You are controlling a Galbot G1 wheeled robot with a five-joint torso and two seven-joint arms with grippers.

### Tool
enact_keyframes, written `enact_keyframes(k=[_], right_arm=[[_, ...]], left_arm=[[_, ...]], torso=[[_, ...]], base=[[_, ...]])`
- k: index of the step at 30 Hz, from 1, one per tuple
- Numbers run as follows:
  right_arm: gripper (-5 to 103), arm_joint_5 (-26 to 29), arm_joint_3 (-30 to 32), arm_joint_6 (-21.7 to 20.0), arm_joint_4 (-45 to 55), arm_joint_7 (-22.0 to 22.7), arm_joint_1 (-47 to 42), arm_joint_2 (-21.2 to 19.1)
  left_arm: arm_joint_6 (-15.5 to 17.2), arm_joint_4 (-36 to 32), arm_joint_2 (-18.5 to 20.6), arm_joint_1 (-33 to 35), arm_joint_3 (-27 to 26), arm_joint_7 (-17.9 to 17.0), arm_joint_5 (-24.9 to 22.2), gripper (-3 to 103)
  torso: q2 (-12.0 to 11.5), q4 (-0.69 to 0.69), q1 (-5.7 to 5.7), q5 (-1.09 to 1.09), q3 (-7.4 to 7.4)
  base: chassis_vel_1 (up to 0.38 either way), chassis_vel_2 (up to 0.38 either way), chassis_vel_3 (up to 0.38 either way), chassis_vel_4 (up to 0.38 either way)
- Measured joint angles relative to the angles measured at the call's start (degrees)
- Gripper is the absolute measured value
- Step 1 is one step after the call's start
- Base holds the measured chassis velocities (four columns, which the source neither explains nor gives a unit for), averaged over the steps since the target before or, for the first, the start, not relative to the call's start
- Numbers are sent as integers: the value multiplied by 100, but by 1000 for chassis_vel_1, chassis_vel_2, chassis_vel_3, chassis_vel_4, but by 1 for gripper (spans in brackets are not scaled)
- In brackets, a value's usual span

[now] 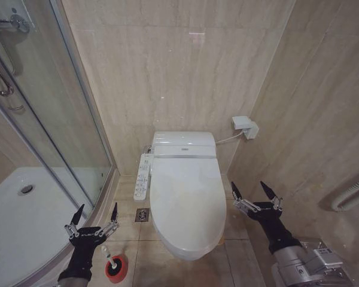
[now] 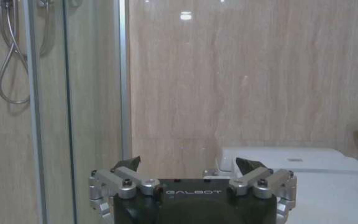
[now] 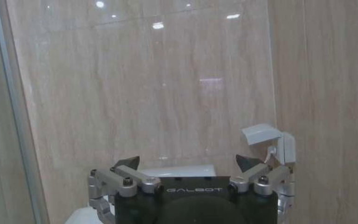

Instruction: Open the toilet lid, clean the toilet bowl with a toilet brush, close the toilet lid, and flush.

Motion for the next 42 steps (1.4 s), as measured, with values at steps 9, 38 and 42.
enact_keyframes(k=[9, 38, 42], right_arm=[[100, 0, 0, 0, 0, 0, 0, 0], [100, 0, 0, 0, 0, 0, 0, 0], [100, 0, 0, 0, 0, 0, 0, 0]], left_arm=[[0, 0, 0, 0, 0, 0, 0, 100], [2070, 988, 447, -1090, -1151, 912, -1593, 100], [2712, 1291, 586, -1425, -1508, 1192, -2083, 100]], torso=[[0, 0, 0, 0, 0], [0, -1, 0, -1, 0], [0, 0, 0, -1, 0]], base=[[0, 0, 0, 0], [0, 0, 0, 0], [0, 0, 0, 0]])
